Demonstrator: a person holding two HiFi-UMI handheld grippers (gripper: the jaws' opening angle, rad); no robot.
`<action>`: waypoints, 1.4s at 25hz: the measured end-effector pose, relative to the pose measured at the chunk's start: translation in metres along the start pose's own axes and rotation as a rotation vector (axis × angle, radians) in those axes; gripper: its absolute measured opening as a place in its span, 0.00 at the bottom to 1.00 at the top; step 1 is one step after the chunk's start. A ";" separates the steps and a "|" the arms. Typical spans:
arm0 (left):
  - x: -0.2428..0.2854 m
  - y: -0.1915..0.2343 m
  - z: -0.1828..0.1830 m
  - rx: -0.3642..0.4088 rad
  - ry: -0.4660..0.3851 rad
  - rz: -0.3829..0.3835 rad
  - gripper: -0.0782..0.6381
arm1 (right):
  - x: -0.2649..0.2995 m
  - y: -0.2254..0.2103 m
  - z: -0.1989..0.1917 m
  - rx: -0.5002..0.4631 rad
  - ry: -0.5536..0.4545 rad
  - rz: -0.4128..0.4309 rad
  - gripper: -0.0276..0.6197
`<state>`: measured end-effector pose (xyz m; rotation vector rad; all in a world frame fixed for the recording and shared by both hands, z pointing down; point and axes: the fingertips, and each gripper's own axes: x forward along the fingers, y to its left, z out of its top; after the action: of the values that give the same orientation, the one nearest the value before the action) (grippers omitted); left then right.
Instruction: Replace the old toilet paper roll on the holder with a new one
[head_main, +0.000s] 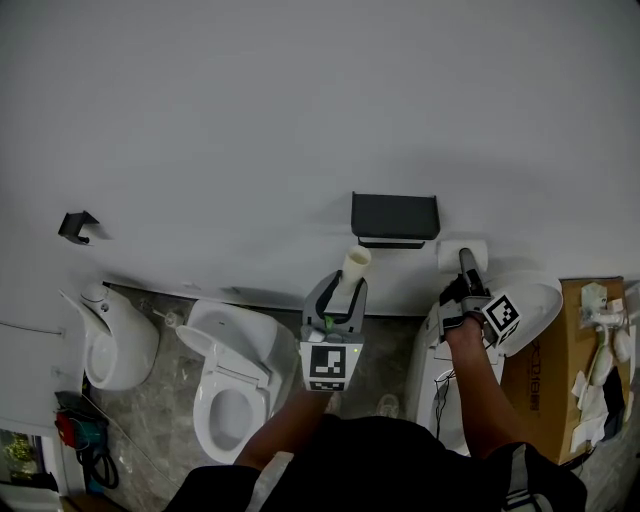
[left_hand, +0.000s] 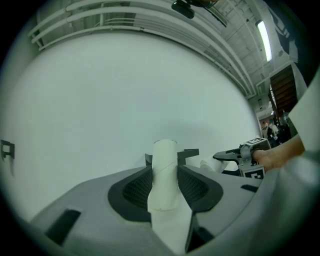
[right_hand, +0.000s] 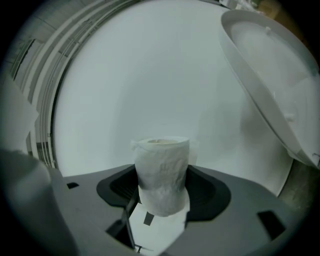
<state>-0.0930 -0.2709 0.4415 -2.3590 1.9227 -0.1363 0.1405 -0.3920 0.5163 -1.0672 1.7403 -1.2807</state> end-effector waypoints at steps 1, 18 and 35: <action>-0.001 0.002 -0.001 0.000 0.001 0.004 0.33 | 0.003 0.000 -0.001 0.020 -0.003 0.003 0.48; -0.011 0.029 -0.004 0.027 0.006 0.080 0.33 | 0.031 -0.001 -0.035 0.163 0.012 0.040 0.48; -0.027 0.069 -0.010 0.012 0.032 0.140 0.33 | 0.057 0.023 -0.124 0.202 0.124 0.052 0.48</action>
<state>-0.1673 -0.2586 0.4426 -2.2192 2.0870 -0.1759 0.0020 -0.3936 0.5209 -0.8381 1.6745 -1.4818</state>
